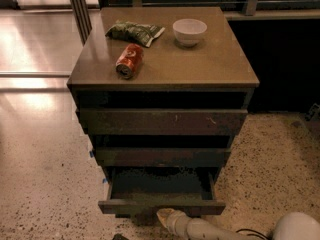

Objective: Close bottom drawer

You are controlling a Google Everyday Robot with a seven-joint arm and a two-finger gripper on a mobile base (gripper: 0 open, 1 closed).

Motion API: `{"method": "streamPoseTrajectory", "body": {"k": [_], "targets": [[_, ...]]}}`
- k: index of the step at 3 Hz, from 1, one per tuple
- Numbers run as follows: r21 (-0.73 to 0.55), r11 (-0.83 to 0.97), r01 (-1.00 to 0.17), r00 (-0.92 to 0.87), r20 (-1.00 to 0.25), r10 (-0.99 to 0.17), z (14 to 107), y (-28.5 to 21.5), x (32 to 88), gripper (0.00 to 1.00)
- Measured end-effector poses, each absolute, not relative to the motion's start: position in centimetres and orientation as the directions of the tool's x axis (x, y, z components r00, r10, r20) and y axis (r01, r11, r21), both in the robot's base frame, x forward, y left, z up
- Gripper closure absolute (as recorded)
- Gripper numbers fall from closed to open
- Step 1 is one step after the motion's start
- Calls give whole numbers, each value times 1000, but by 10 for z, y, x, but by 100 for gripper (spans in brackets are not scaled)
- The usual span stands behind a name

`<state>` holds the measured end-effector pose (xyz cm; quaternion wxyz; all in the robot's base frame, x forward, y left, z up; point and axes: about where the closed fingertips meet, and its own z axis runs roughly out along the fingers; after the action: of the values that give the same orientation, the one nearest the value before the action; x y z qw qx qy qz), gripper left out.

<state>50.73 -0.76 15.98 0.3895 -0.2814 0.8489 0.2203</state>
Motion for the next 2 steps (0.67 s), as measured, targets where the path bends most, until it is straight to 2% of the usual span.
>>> {"method": "streamPoseTrajectory", "body": {"k": [1,2], "targets": [[118,767,-631,-514,-804,-299,151,-18,558,100],[112,770,-628,-510,-807,-299,152,-18,561,100]]}}
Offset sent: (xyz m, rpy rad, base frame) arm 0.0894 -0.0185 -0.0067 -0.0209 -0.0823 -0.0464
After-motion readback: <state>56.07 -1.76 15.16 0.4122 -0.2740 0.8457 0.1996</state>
